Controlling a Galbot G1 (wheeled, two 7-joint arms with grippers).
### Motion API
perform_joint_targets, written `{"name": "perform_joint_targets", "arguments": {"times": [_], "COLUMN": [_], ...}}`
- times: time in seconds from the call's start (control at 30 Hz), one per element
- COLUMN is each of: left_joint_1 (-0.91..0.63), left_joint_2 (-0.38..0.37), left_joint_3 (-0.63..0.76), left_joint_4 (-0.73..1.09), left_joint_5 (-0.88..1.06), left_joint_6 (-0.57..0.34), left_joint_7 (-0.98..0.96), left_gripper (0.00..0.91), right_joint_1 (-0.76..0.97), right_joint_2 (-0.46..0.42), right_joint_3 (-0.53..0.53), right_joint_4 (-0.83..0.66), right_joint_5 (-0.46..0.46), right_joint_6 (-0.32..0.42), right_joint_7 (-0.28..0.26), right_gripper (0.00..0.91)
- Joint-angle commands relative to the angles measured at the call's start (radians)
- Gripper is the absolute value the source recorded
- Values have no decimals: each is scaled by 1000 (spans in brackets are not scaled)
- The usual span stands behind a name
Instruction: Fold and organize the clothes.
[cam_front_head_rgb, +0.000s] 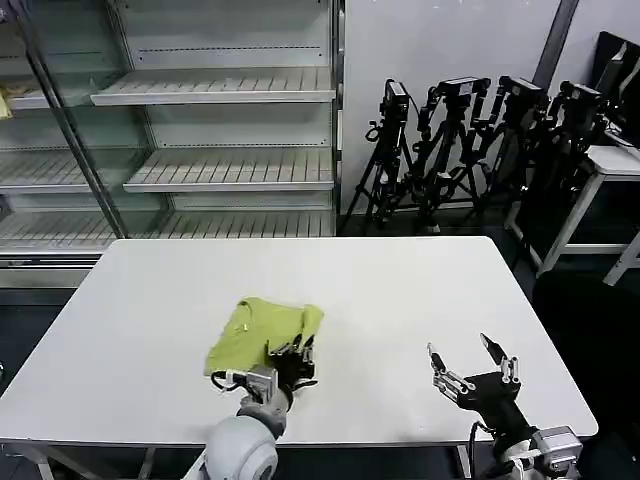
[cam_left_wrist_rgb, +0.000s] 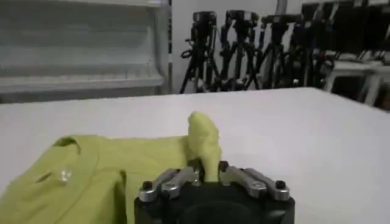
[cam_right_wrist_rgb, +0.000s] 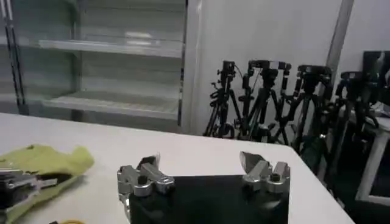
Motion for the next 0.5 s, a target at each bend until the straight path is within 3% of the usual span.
{"name": "perform_joint_targets", "arguments": {"times": [0.03,0.27,0.43,0.5], "left_joint_1": [-32,54,219,290], "left_joint_2": [-41,-6,55,65], "left_joint_3": [31,-66,-191,-266], "left_joint_4": [2,-111,-284,-332], "left_joint_5": [-208,-212,-226,-233], "left_joint_6": [-94,-108,-105,-65], "left_joint_7": [-18,-13,-10,-11], "left_gripper": [907,907,907,907], "right_joint_1": [2,22,30,37], "right_joint_2": [4,16,30,35], "right_joint_3": [0,-9,-12,-14], "right_joint_4": [0,3,-4,-7], "right_joint_5": [1,2,1,1], "right_joint_6": [0,0,9,10], "right_joint_7": [2,0,-4,-6], "right_gripper": [907,907,907,907]}}
